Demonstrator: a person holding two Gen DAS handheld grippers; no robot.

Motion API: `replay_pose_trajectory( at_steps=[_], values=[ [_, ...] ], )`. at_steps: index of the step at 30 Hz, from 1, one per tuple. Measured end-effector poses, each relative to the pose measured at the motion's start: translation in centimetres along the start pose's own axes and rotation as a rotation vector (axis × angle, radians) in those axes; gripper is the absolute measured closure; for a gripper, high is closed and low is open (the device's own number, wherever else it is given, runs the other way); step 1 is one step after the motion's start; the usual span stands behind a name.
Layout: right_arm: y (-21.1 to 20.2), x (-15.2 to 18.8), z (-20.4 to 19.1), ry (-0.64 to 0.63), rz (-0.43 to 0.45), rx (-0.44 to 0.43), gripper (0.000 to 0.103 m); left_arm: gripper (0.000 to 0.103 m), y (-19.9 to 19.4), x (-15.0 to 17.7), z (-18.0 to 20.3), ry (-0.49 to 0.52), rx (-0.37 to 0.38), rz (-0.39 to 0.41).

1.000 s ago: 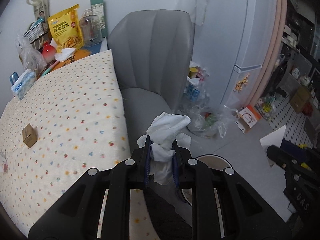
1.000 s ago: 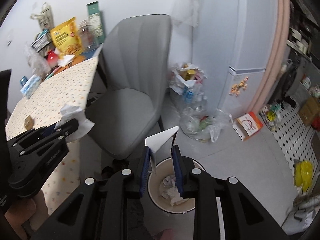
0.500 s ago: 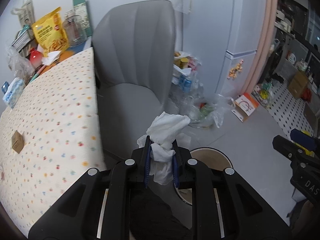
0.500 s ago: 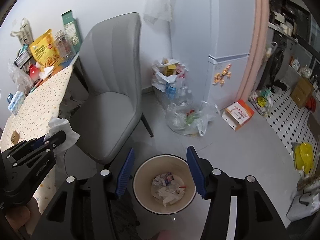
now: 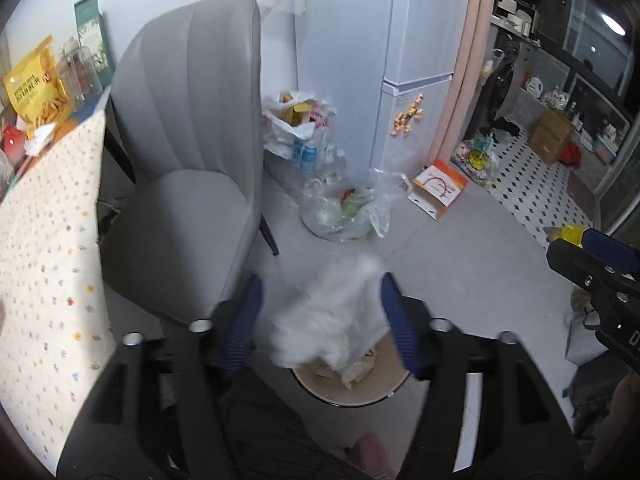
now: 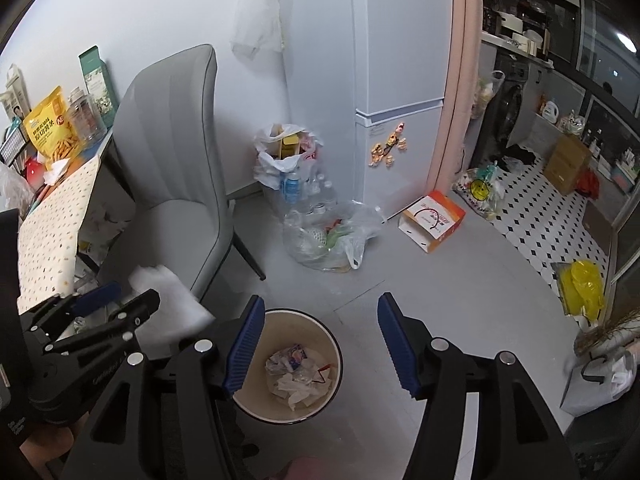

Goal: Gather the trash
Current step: 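Open the left tool over the bin to drop the tissue, then move both open tools back over the table toward the paper scrap and box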

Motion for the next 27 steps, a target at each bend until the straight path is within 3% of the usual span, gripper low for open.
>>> replay_pose_trajectory(
  at_steps=[4,7,12,17,27],
  values=[
    [-0.3,-0.2,-0.9,-0.007,0.012,-0.023,0.042,0.012,-0.6,-0.2,-1.8,-0.021,-0.048,0.010],
    [-0.4,-0.3,-2.3,-0.024,0.014,-0.047,0.040,0.009,-1.6,-0.5,-3.9,-0.038,-0.100,0.035],
    [-1.4,-0.9,-5.8,-0.060,0.043,-0.089,0.025,0.007,-3.5,-0.8,-7.8,-0.081,-0.157,0.064],
    [-2.5,-1.5,-10.0,-0.107,0.064,-0.135,0.018,0.007,-6.1,-0.6,-12.4,-0.141,-0.209,0.103],
    [-4.8,-1.6,-18.4,-0.210,0.086,-0.212,0.015,0.007,-10.8,1.4,-20.8,-0.272,-0.298,0.158]
  ],
)
Point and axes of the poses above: each gripper's, at about its wrist camera, not at the fingertips, and y roughly the way its jaws point, z to its right, x to its underside, the point moved 9 cm from there along y, roughly the way its jaws point, and after that the axes turned 5 degrees about z, right-handed, at the moved point
